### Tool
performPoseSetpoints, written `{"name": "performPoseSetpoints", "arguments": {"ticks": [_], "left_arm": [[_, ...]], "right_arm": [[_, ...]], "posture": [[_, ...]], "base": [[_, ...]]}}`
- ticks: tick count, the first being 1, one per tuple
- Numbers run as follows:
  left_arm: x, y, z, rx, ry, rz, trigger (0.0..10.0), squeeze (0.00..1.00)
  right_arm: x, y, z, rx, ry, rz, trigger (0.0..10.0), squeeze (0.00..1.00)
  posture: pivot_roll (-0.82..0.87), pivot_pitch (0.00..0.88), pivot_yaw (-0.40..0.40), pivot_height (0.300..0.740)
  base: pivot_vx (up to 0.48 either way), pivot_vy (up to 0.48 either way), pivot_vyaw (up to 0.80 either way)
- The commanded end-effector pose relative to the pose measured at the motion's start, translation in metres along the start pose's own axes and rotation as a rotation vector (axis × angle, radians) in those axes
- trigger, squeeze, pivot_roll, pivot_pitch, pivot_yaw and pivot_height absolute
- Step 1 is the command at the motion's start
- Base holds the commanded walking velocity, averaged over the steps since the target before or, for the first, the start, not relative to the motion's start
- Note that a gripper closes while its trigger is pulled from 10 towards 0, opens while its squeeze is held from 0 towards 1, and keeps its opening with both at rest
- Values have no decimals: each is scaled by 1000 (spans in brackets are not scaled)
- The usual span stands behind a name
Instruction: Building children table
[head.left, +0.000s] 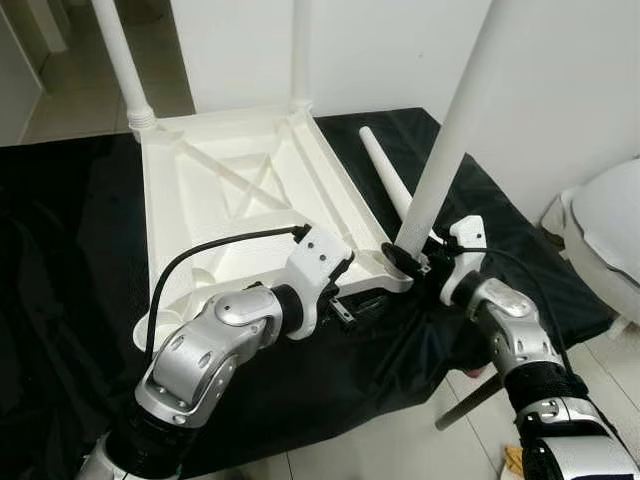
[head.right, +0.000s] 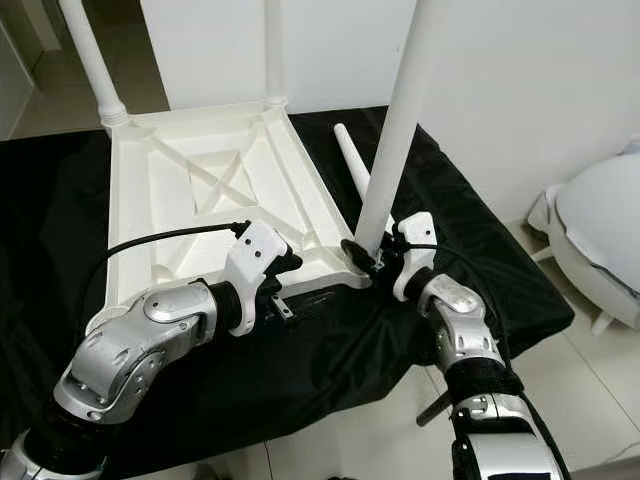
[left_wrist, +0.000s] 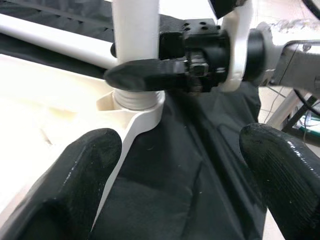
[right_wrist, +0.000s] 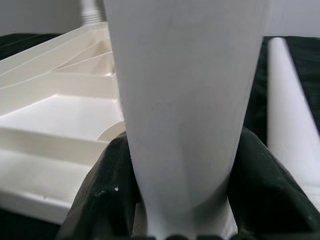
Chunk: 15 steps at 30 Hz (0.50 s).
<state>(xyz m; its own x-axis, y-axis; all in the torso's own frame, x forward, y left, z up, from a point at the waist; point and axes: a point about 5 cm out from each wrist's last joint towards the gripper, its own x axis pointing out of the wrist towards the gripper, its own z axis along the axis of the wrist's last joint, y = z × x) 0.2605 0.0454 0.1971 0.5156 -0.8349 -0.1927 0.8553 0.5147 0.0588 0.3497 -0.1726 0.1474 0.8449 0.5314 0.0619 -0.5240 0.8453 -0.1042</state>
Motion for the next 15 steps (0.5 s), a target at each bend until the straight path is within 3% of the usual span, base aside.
{"name": "performPoseSetpoints", "arguments": {"ticks": [1, 12, 15], "left_arm": [[-1, -1, 0, 0, 4, 6, 10000, 0], [0, -3, -1, 1, 7, -2, 10000, 0], [-1, -3, -2, -1, 11, -6, 10000, 0]], "right_arm": [[-3, -6, 1, 3, -4, -86, 10000, 0], [8, 12, 11, 59, -73, -234, 10000, 0], [14, 17, 14, 100, -76, -398, 10000, 0]], "posture": [[-10, 75, -1, 740], [-13, 71, -3, 740], [-9, 67, -3, 740]], "base": [[0, 0, 0], [0, 0, 0], [0, 0, 0]]}}
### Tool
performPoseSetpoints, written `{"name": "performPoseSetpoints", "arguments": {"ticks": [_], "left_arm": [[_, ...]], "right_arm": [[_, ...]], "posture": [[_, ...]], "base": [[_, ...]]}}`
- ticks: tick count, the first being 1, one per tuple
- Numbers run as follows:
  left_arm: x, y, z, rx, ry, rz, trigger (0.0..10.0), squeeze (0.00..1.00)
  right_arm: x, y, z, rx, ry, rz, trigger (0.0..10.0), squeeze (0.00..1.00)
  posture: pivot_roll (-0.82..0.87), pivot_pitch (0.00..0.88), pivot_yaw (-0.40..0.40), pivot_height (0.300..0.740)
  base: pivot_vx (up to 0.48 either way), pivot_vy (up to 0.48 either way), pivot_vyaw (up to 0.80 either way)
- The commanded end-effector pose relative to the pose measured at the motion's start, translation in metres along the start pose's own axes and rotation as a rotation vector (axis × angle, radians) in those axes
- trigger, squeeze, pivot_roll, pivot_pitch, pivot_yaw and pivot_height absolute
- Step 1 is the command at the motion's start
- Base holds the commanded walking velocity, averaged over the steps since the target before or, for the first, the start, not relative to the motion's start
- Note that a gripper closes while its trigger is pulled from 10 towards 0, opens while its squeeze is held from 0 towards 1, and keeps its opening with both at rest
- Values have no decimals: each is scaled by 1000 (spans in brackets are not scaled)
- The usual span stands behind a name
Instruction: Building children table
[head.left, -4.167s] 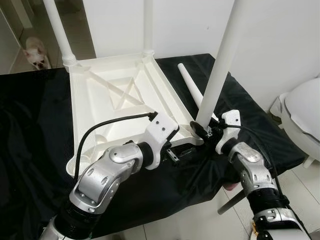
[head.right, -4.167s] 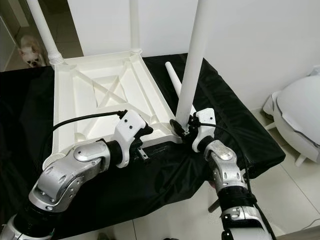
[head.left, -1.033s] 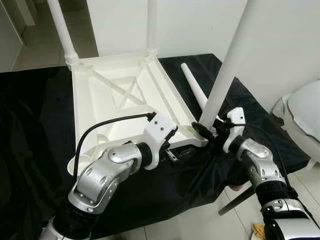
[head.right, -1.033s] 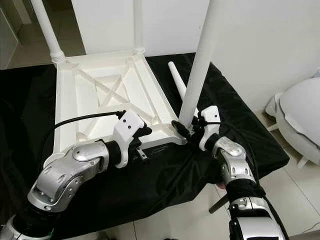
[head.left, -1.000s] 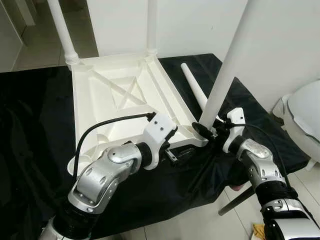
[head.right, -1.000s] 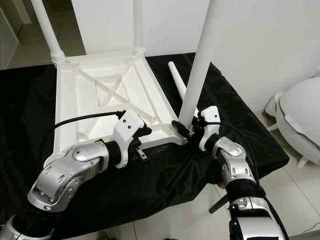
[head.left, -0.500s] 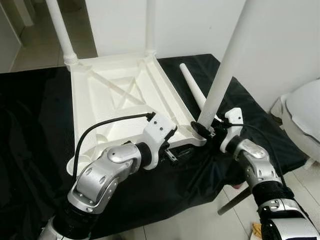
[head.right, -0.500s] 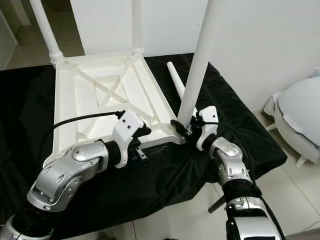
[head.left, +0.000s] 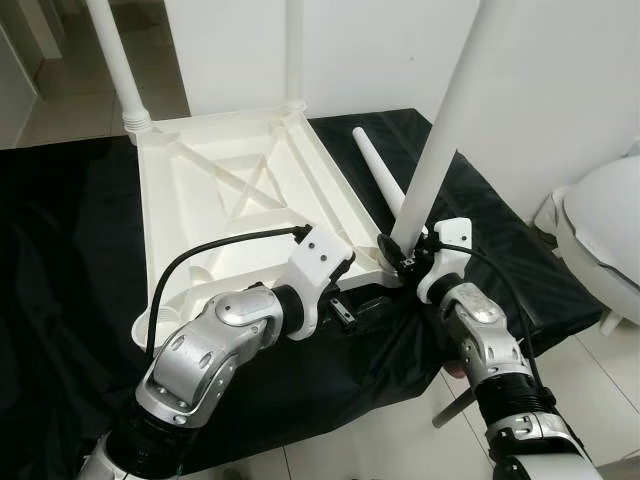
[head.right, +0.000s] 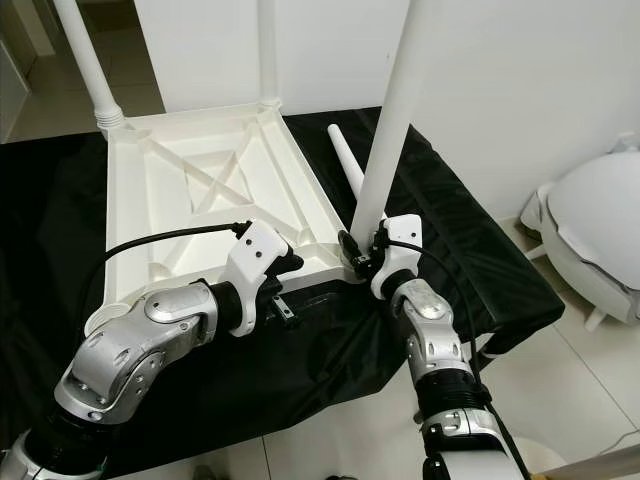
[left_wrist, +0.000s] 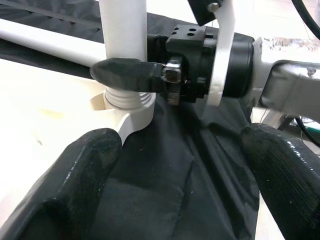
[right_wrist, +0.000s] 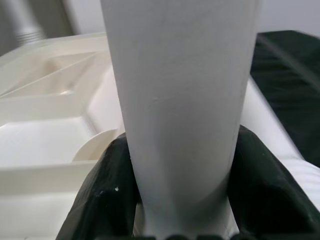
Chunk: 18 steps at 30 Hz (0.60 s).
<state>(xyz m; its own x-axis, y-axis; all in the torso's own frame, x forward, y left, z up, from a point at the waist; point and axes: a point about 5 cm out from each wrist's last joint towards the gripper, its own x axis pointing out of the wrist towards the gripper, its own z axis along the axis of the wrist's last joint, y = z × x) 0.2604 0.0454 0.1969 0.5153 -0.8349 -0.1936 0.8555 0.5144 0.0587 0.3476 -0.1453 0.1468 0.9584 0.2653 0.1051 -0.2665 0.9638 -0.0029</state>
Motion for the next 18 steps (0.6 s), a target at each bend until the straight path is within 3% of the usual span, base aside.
{"name": "performPoseSetpoints", "arguments": {"ticks": [1, 9, 16, 18], "left_arm": [[-1, -4, -2, -1, 11, -6, 10000, 0], [-1, -4, -3, -2, 13, -10, 10000, 0], [-1, -4, -2, 1, 15, -12, 10000, 0], [0, -4, -2, 2, 16, -12, 10000, 0]], "right_arm": [[4, -3, 14, 34, -58, -173, 10000, 0], [6, 10, 10, 103, -50, -392, 10000, 0], [8, 23, 10, 113, -45, -361, 10000, 0], [7, 24, 12, 121, -58, -348, 10000, 1000]], "posture": [[-8, 64, -4, 740], [-5, 60, -3, 740], [-5, 55, -1, 740], [-6, 54, -1, 740]], "base": [[0, 0, 0], [0, 0, 0], [0, 0, 0], [0, 0, 0]]}}
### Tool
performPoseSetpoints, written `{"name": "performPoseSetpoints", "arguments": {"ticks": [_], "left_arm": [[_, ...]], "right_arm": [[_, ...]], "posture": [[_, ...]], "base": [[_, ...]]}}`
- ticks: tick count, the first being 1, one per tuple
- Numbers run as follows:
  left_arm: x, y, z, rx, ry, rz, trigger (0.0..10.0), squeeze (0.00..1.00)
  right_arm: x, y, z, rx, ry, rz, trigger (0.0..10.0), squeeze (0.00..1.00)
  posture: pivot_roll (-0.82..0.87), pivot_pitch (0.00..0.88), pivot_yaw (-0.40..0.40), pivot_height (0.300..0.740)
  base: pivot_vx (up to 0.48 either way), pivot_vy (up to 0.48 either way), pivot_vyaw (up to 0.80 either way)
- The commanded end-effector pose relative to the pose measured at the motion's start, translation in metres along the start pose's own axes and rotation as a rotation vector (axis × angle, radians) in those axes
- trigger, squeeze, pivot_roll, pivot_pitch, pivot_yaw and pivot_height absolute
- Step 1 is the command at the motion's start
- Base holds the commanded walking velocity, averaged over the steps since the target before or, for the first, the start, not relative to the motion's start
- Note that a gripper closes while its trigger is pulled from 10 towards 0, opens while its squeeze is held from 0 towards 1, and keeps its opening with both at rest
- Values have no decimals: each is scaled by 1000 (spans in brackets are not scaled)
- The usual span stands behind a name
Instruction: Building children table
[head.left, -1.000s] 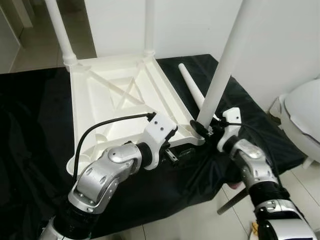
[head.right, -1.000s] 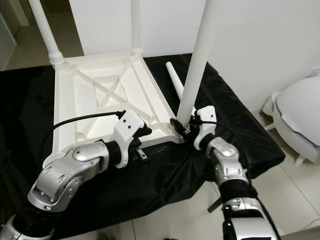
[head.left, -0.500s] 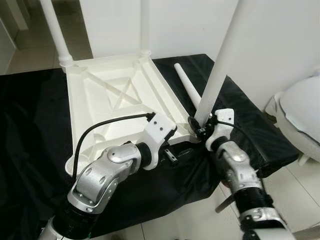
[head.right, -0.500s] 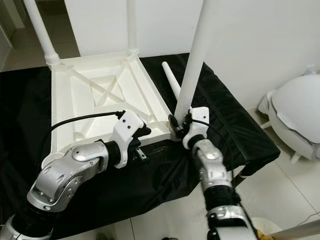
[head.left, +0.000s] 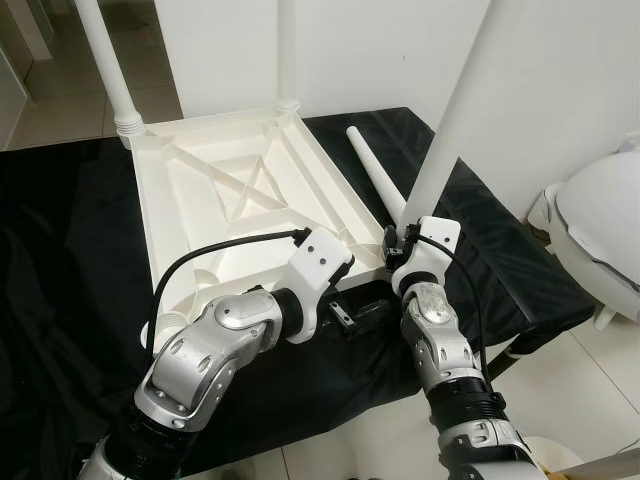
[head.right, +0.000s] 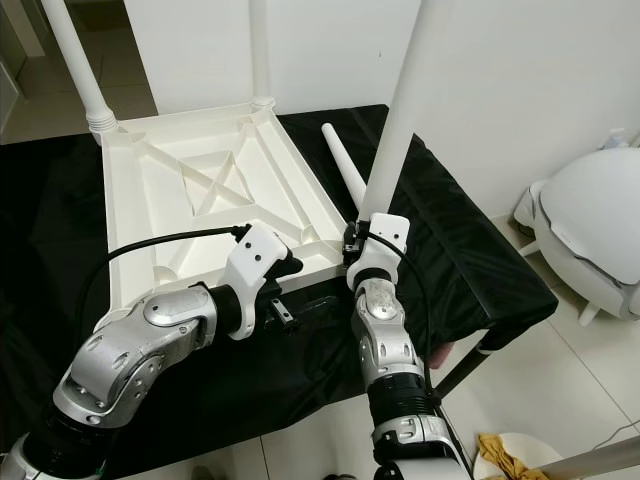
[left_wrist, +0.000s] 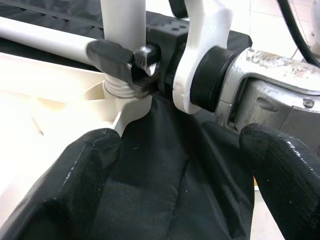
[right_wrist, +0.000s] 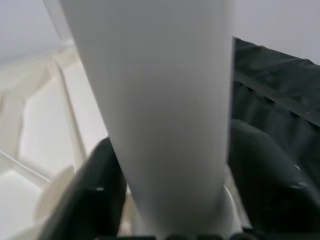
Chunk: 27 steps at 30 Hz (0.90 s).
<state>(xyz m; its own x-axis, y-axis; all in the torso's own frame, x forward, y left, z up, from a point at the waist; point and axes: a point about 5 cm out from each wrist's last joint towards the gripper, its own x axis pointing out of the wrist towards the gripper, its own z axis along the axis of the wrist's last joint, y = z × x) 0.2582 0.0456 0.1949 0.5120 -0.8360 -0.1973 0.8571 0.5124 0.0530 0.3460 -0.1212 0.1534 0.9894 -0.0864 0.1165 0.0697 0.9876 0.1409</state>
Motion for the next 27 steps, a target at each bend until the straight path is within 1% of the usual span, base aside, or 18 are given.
{"name": "performPoseSetpoints", "arguments": {"ticks": [1, 4, 5, 6, 7, 10, 11, 12, 13, 15, 16, 17, 20, 23, 25, 27], "left_arm": [[0, -2, 0, 7, 12, -9, 10000, 0], [1, -3, 0, 7, 11, -10, 10000, 0], [1, -3, 0, 6, 11, -10, 10000, 0], [1, -3, 0, 5, 10, -10, 10000, 0], [1, -3, 0, 5, 10, -9, 10000, 0], [1, -3, 0, 4, 10, -9, 10000, 0], [1, -3, 0, 4, 10, -9, 10000, 0], [1, -3, 0, 4, 9, -9, 10000, 0], [1, -3, 0, 4, 9, -9, 10000, 0], [1, -3, 0, 3, 8, -8, 10000, 0], [1, -3, 0, 3, 8, -7, 10000, 0], [1, -3, 0, 3, 8, -7, 10000, 0], [1, -2, 0, 3, 7, -4, 10000, 0], [1, -2, 1, 3, 6, -4, 10000, 0], [1, -2, 1, 2, 5, -2, 10000, 0], [1, -1, 1, 2, 5, -1, 10000, 0]], "right_arm": [[1, 1, 7, 26, -27, 16, 10000, 1000], [1, 0, 10, 26, -40, 41, 10000, 1000], [2, 0, 11, 13, -39, 57, 10000, 1000], [2, 0, 11, -2, -42, 103, 10000, 639], [2, 0, 12, -11, -41, 139, 10000, 0], [2, -1, 11, -15, -34, 171, 10000, 0], [2, -1, 11, -21, -27, 196, 10000, 0], [1, -5, 10, -55, -21, 264, 10000, 0], [1, -5, 10, -55, -21, 264, 10000, 0], [0, -13, 9, -100, -9, 371, 10000, 0], [-1, -16, 9, -109, -1, 405, 10000, 0], [-1, -16, 9, -109, -1, 405, 10000, 0], [-2, -29, 12, -179, -3, 523, 10000, 0], [-1, -33, 12, -199, 5, 549, 10000, 0], [0, -42, 13, -237, 23, 602, 10000, 0], [0, -45, 13, -249, 28, 622, 10000, 0]], "posture": [[-7, 55, -1, 740], [-8, 56, -3, 740], [-9, 56, -3, 740], [-10, 57, -4, 740], [-11, 58, -4, 740], [-12, 58, -5, 740], [-12, 58, -5, 740], [-12, 59, -6, 740], [-12, 59, -6, 740], [-13, 60, -5, 740], [-13, 61, -4, 740], [-13, 61, -4, 740], [-16, 63, -1, 740], [-17, 67, 0, 740], [-18, 70, 1, 740], [-18, 70, 1, 740]], "base": [[0, 0, 0], [0, 0, 0], [0, 0, 0], [0, 0, 0], [0, 0, 0], [0, 0, 0], [0, 0, 0], [0, 0, 0], [0, 0, 0], [0, 0, 0], [0, 0, 0], [0, 0, 0], [0, 0, 0], [0, 0, 0], [0, 0, 0], [0, 0, 0]]}}
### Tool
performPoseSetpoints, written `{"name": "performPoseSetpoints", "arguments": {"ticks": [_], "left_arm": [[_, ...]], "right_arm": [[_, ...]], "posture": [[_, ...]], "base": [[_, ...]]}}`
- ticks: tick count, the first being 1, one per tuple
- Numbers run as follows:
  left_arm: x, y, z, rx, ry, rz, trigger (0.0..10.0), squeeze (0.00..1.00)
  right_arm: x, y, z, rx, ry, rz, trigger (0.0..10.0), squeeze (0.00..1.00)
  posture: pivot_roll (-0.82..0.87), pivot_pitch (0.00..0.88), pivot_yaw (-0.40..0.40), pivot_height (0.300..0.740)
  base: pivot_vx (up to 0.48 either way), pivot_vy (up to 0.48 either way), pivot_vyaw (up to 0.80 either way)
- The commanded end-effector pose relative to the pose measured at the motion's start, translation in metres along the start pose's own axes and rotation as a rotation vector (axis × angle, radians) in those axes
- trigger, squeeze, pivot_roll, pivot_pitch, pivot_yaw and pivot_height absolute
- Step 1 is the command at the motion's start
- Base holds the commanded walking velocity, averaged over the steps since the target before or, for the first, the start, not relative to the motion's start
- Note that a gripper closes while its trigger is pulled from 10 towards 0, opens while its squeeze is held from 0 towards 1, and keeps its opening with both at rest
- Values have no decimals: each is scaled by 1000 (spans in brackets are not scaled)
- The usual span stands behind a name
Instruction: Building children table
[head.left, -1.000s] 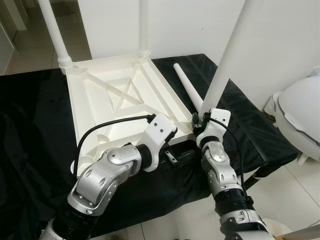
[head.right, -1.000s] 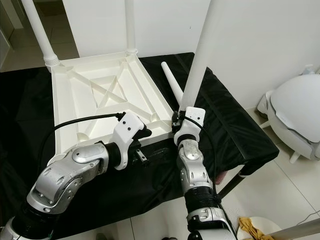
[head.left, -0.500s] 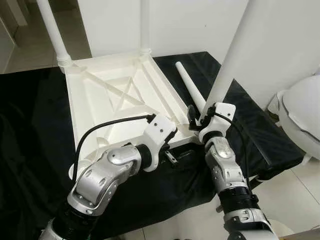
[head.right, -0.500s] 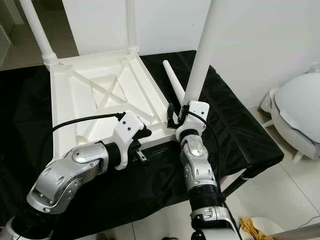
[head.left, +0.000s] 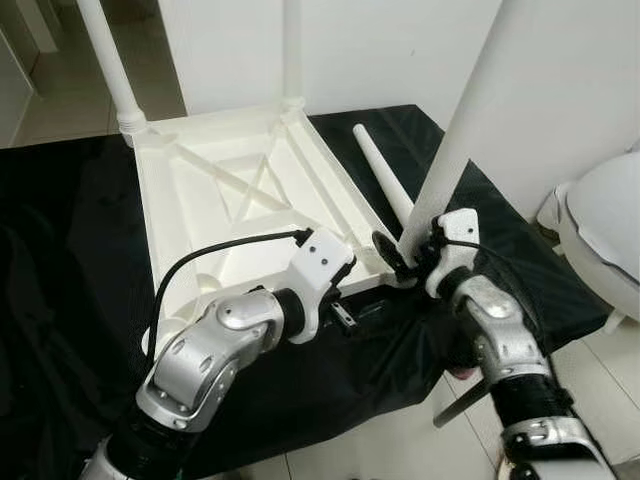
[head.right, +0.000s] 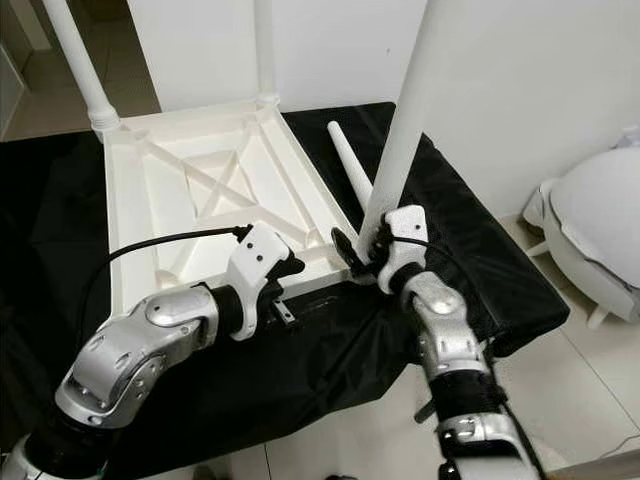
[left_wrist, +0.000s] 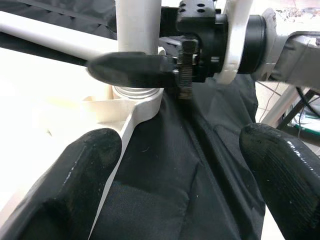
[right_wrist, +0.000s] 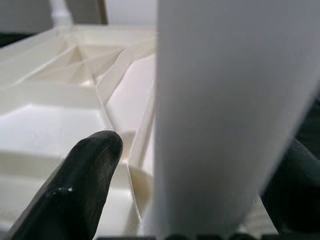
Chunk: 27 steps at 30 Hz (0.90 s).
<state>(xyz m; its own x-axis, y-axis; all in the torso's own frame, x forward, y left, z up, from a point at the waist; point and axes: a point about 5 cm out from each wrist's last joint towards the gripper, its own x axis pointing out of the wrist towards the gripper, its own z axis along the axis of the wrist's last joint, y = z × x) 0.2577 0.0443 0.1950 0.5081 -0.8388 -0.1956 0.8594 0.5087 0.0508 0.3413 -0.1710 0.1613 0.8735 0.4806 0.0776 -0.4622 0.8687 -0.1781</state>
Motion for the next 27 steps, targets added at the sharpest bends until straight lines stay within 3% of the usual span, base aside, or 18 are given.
{"name": "performPoseSetpoints", "arguments": {"ticks": [1, 9, 10, 11, 12, 14, 15, 25, 26, 27], "left_arm": [[0, 0, 1, 3, 7, 5, 10000, 0], [0, 1, 1, 3, 5, 12, 10000, 0], [0, 2, 1, 3, 5, 14, 10000, 0], [-1, 2, 1, 4, 5, 14, 10000, 0], [-1, 2, 1, 4, 5, 15, 10000, 0], [-1, 2, 1, 4, 5, 15, 10000, 0], [-1, 2, 1, 4, 5, 15, 10000, 0], [-2, 1, 2, 3, 5, 16, 10000, 0], [-2, 1, 2, 2, 4, 15, 10000, 0], [-2, 1, 2, 2, 4, 15, 10000, 0]], "right_arm": [[1, 0, -1, -6, 0, 44, 10000, 0], [-1, -16, -5, -8, 10, 55, 10000, 0], [-1, -17, -6, 0, 6, 55, 8902, 0], [-1, -18, -7, 11, 2, 56, 3451, 0], [-1, -18, -7, 18, 3, 59, 1843, 0], [-1, -18, -7, 18, 3, 59, 1843, 0], [-1, -19, -9, 26, 9, 56, 0, 0], [-4, -18, -21, 60, 24, 62, 0, 0], [-4, -18, -22, 56, 29, 51, 2314, 0], [-4, -18, -22, 56, 29, 51, 2314, 0]], "posture": [[-18, 74, 1, 740], [-11, 73, 2, 740], [-10, 73, 3, 740], [-10, 73, 3, 740], [-10, 72, 4, 740], [-10, 72, 4, 740], [-10, 72, 4, 740], [-11, 79, 2, 740], [-12, 80, 0, 740], [-12, 80, 0, 740]], "base": [[0, 0, 0], [0, 0, 0], [0, 0, 0], [0, 0, 0], [0, 0, 0], [0, 0, 0], [0, 0, 0], [0, 0, 0], [0, 0, 0], [0, 0, 0]]}}
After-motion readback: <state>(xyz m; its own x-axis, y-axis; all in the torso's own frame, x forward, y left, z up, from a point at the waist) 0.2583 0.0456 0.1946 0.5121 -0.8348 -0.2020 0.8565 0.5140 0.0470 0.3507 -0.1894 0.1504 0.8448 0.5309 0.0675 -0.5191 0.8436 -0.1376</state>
